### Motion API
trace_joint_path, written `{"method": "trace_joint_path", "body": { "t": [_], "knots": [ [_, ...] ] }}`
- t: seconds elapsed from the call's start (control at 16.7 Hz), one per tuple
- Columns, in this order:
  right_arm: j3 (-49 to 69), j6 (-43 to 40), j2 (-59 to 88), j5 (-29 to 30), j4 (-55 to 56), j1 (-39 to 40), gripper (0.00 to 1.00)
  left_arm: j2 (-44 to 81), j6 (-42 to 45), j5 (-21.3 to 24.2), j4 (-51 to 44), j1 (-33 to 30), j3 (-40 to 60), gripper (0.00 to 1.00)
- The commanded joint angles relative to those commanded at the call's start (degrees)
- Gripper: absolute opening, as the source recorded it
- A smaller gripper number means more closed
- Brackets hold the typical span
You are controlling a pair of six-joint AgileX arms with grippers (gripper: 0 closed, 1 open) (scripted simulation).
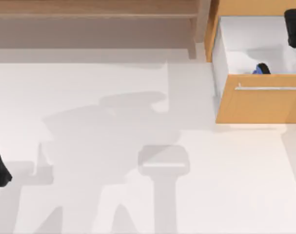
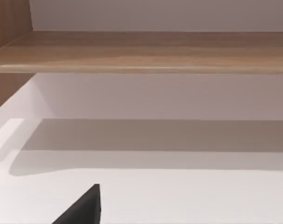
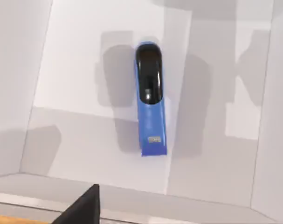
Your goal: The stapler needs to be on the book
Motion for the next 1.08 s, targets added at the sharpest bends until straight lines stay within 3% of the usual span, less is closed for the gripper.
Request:
{"method": "trace_joint_path", "body": {
  "t": [0.48,1.08],
  "knots": [
    [31.6,-1.6,34.9,0.1,-17.9,2.1,1.00,0.0,0.0,0.0,0.0,0.0,0.0,1.00],
    [35.4,-1.8,38.5,0.2,-20.4,2.0,1.00,0.0,0.0,0.0,0.0,0.0,0.0,1.00]
  ]
}}
